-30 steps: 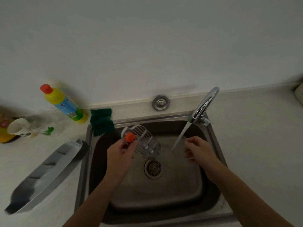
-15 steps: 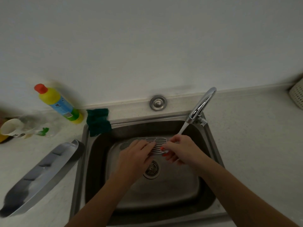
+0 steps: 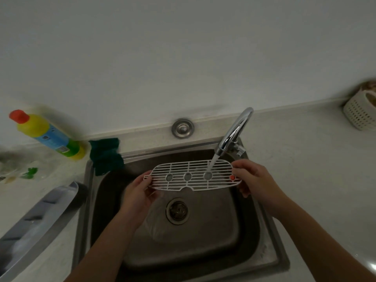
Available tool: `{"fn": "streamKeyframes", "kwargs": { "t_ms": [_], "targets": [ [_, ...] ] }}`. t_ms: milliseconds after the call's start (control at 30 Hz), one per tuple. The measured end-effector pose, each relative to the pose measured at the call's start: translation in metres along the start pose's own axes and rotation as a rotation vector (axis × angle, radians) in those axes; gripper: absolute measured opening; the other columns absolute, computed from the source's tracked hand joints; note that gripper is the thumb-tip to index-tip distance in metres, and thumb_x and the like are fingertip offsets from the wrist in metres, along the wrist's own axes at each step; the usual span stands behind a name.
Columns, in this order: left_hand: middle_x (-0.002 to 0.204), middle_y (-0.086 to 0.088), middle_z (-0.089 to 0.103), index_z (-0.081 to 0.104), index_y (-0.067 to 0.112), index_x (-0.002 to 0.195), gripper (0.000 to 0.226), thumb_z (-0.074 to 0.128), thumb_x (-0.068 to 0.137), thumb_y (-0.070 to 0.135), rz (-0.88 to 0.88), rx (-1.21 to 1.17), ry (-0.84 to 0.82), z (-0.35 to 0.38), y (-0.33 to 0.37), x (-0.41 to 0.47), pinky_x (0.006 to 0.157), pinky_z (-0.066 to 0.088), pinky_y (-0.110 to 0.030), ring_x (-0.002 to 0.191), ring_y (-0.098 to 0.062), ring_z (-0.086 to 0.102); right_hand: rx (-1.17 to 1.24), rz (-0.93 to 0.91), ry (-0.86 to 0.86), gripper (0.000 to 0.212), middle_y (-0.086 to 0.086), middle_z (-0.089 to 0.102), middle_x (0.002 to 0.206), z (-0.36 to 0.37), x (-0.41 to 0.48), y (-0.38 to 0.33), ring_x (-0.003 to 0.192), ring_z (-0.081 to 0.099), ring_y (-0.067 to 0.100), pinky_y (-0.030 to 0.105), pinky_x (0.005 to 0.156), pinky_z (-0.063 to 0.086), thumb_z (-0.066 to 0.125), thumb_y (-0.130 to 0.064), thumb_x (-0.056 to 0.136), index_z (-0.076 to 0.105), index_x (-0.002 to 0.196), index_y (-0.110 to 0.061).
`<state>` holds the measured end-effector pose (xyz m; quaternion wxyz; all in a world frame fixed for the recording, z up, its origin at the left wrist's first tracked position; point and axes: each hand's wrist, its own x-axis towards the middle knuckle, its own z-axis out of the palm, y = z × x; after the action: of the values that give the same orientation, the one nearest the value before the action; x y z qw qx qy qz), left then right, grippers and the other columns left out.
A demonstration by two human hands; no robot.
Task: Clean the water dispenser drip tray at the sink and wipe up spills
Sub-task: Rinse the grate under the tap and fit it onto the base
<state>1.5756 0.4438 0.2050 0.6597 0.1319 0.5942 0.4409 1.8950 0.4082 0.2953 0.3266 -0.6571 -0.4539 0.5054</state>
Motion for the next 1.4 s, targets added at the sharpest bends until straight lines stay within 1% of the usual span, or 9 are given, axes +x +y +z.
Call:
{"fn": "streamKeyframes", "kwargs": {
  "t_ms": [133, 333, 433, 533, 733, 867, 1000, 1200, 1400],
  "targets": [
    [0.095, -0.004, 0.079, 0.074, 0.016, 0.114, 0.025, 0.055, 0.100, 0.007, -0.034, -0.045, -0.119, 0.013, -0.007, -0.003, 0.060, 0.057, -0.025, 0.075, -0.012, 0.074, -0.042, 0.049, 0.258, 0.014, 0.002, 0.074, 0.083, -0.012, -0.006, 0.020, 0.071, 0.071, 0.018, 0.026, 0.060, 0.056, 0.060, -0.030, 0.101, 0.072, 0.103, -0.023],
    [0.105, -0.008, 0.076, 0.069, 0.011, 0.119, 0.023, 0.056, 0.100, 0.007, -0.026, 0.048, -0.192, 0.030, -0.031, -0.013, 0.065, 0.060, -0.025, 0.090, -0.017, 0.072, -0.042, 0.164, 0.412, 0.020, 0.003, 0.070, 0.099, -0.016, -0.014, 0.042, 0.082, 0.070, 0.019, 0.024, 0.058, 0.055, 0.049, -0.033, 0.106, 0.065, 0.111, -0.021],
    [0.112, -0.015, 0.078, 0.067, 0.006, 0.120, 0.023, 0.058, 0.102, 0.014, -0.023, 0.224, -0.125, 0.014, -0.042, -0.020, 0.066, 0.060, -0.027, 0.092, -0.023, 0.076, -0.046, 0.147, 0.384, 0.023, 0.004, 0.069, 0.101, -0.008, -0.002, 0.028, 0.082, 0.070, 0.020, 0.025, 0.058, 0.055, 0.045, -0.032, 0.108, 0.064, 0.114, -0.021],
    [0.104, -0.012, 0.080, 0.070, 0.011, 0.117, 0.026, 0.054, 0.105, 0.028, -0.061, 0.335, -0.039, -0.013, -0.053, -0.025, 0.070, 0.060, -0.035, 0.092, -0.026, 0.078, -0.069, 0.052, 0.320, 0.021, 0.000, 0.070, 0.092, 0.011, 0.013, 0.004, 0.076, 0.070, 0.014, 0.025, 0.059, 0.056, 0.046, -0.034, 0.108, 0.065, 0.107, -0.026],
    [0.086, -0.009, 0.081, 0.074, 0.012, 0.110, 0.028, 0.056, 0.103, 0.033, -0.156, 0.213, 0.166, -0.074, -0.050, -0.030, 0.064, 0.058, -0.038, 0.082, -0.026, 0.075, -0.057, -0.051, 0.130, 0.023, -0.005, 0.072, 0.065, 0.059, 0.018, -0.023, 0.053, 0.066, 0.008, 0.021, 0.051, 0.053, 0.060, -0.037, 0.100, 0.072, 0.087, -0.023],
    [0.104, -0.012, 0.079, 0.076, 0.022, 0.110, 0.022, 0.060, 0.100, 0.034, -0.071, 0.177, 0.237, -0.107, -0.036, -0.036, 0.072, 0.058, -0.042, 0.093, -0.030, 0.074, -0.031, -0.039, 0.033, 0.018, -0.002, 0.069, 0.060, 0.078, 0.012, -0.020, 0.048, 0.064, 0.011, 0.022, 0.048, 0.051, 0.059, -0.033, 0.101, 0.071, 0.091, -0.024],
    [0.106, -0.009, 0.079, 0.078, 0.029, 0.107, 0.020, 0.060, 0.099, 0.036, -0.005, 0.172, 0.162, -0.106, -0.022, -0.042, 0.069, 0.059, -0.038, 0.088, -0.022, 0.078, 0.028, 0.021, 0.066, 0.021, 0.003, 0.070, 0.065, 0.065, 0.002, -0.011, 0.053, 0.065, 0.012, 0.023, 0.051, 0.054, 0.056, -0.032, 0.104, 0.072, 0.093, -0.025],
    [0.113, -0.014, 0.077, 0.068, 0.013, 0.121, 0.034, 0.042, 0.109, 0.031, -0.038, 0.050, -0.011, -0.028, -0.023, -0.030, 0.072, 0.058, -0.038, 0.093, -0.025, 0.074, 0.045, 0.053, 0.210, 0.021, 0.001, 0.072, 0.072, 0.030, -0.026, 0.017, 0.058, 0.068, 0.016, 0.026, 0.055, 0.059, 0.048, -0.030, 0.106, 0.068, 0.109, -0.037],
    [0.118, -0.015, 0.071, 0.060, 0.005, 0.134, 0.036, 0.042, 0.110, 0.026, -0.091, 0.074, -0.165, 0.050, -0.034, -0.014, 0.076, 0.053, -0.034, 0.093, -0.020, 0.068, 0.124, 0.090, 0.433, 0.020, 0.005, 0.070, 0.068, -0.005, -0.061, 0.049, 0.052, 0.062, 0.012, 0.028, 0.052, 0.056, 0.048, -0.029, 0.107, 0.064, 0.108, -0.041]
  ]
}}
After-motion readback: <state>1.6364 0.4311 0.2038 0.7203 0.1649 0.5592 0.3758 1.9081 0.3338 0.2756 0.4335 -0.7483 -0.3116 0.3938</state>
